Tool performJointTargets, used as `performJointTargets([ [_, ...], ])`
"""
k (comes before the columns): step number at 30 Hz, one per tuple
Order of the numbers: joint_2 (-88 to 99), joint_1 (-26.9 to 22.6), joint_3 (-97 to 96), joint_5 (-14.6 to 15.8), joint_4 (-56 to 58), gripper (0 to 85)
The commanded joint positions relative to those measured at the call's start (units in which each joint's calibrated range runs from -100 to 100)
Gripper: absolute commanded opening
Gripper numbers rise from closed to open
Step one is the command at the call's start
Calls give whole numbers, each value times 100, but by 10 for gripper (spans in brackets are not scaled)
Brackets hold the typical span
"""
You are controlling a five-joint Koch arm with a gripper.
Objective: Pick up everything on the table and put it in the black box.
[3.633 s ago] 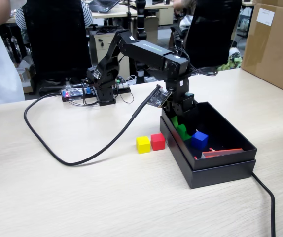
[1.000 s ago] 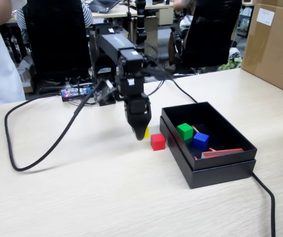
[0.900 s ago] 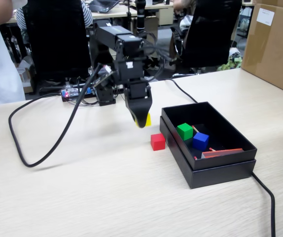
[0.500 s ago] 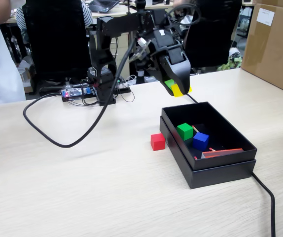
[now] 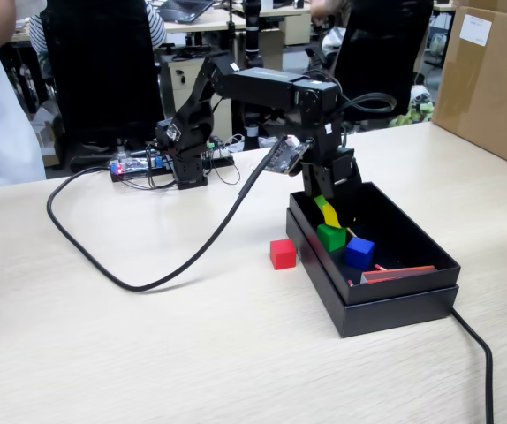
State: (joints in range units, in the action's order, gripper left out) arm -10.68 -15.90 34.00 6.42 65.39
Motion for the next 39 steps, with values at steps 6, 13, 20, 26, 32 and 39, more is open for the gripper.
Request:
performJointTargets([
  [6,30,-44,462,107,265,281],
  [13,1418,-29,-10,225,265,491],
  [20,3300,107,-417,259,265,491],
  [26,4998,425,-1895,308,-185,489],
  [32,6444,772,-4044,142,-988,487],
  [39,6042,874,-4262,127,-1144,491],
])
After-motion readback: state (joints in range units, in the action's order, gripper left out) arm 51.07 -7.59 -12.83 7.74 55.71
